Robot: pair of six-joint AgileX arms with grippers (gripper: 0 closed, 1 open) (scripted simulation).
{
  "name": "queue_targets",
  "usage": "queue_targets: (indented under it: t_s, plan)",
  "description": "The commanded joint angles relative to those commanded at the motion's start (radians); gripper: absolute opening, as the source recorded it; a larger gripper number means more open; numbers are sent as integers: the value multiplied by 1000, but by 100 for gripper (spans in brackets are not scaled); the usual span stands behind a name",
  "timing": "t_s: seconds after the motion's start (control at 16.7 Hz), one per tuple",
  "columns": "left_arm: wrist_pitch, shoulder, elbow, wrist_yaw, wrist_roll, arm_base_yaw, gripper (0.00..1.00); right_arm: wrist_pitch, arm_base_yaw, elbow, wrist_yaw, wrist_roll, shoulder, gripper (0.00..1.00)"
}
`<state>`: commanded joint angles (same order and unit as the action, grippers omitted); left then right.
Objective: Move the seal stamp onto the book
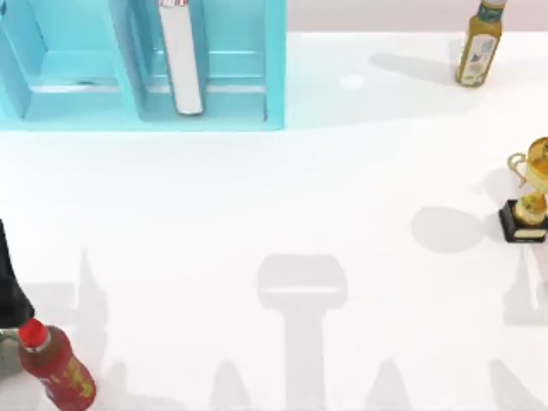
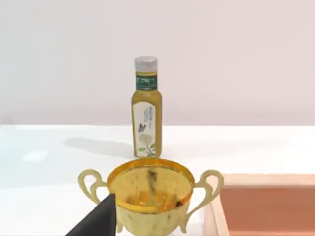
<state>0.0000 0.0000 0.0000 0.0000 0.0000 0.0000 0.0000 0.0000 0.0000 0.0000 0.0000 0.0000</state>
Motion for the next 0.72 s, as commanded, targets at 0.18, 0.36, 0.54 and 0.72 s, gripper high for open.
queue_targets:
  t_s: [0.18, 0.36, 0.54, 0.72]
  plan:
    - [10, 10, 9, -5, -1, -3, 100, 0, 0, 0, 0, 0, 0, 100]
    - [104, 104, 87, -48, -7, -30, 100, 0, 0, 0, 0, 0, 0, 100]
    - [289, 294, 212, -116, -16, -81, 100, 0, 0, 0, 0, 0, 0, 100]
    - [535, 578, 356, -192, -24, -146, 100, 0, 0, 0, 0, 0, 0, 100]
